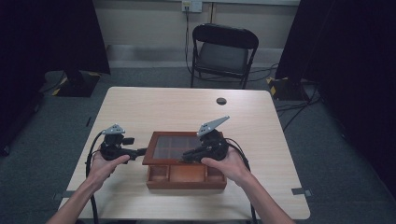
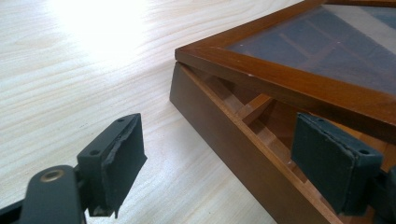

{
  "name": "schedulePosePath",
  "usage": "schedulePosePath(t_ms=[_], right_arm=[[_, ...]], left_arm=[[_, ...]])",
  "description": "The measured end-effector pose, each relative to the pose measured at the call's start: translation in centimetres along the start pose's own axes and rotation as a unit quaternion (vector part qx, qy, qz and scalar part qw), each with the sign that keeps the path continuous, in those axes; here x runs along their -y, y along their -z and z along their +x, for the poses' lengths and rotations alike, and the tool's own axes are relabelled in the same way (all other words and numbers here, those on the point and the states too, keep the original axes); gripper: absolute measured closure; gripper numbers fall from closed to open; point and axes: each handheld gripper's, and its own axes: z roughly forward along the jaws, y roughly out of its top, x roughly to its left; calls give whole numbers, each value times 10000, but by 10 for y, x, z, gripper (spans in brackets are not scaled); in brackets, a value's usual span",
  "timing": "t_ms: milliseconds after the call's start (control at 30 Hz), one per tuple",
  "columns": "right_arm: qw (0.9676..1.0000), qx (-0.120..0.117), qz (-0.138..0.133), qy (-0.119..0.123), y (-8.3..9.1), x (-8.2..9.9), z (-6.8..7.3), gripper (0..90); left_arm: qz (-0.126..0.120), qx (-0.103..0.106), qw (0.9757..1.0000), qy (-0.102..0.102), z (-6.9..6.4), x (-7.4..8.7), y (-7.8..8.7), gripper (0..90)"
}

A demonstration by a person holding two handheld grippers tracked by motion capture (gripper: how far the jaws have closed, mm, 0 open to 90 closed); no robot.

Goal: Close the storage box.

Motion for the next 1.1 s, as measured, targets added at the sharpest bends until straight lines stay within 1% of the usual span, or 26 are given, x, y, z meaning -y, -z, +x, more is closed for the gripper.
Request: schedulePosePath(t_ms=[133,267,333,400,500,533,667,733,800,867,933,967,1033,1067,1100], right_arm=[[10000,-23,21,-8,-2,2,0,820],[10000,-59,63,-44,-5,6,1,821],[9999,-82,90,-42,-6,7,1,821],[10000,-81,52,12,-8,8,1,822],[9999,-110,82,-26,-11,9,0,823],[9999,-116,79,5,-12,9,0,824],[9998,-121,178,4,-16,11,0,825],[9996,-133,243,7,-20,12,0,825],[9995,-135,293,-13,-23,14,1,826],[9993,-162,335,-28,-27,16,0,826],[9989,-172,439,-33,-33,19,0,828],[9989,-172,439,-33,-33,19,0,828],[9985,-144,529,-14,-37,20,1,828],[9984,-172,538,-25,-38,21,1,829],[9984,-145,539,22,-39,21,1,828]], left_arm=[[16,-22,10000,1,1,0,0,172],[-24,-47,10000,36,2,0,0,172],[-24,-63,10000,45,2,0,1,172],[-25,-58,10000,52,2,-1,1,172],[-64,-70,9999,79,2,-1,2,173],[-71,-88,9999,90,3,-1,2,173],[-63,-134,9998,131,4,-1,2,173],[-70,-117,9998,159,4,-1,1,174],[-44,-117,9998,120,4,-1,1,173],[-36,-109,9999,120,4,-1,1,173],[-40,-109,9999,118,4,-1,1,173],[-37,-101,9999,124,4,-1,1,173],[-34,-102,9999,123,3,0,1,173],[-24,-97,9999,117,3,0,0,174],[-24,-91,9999,121,3,0,0,174]])
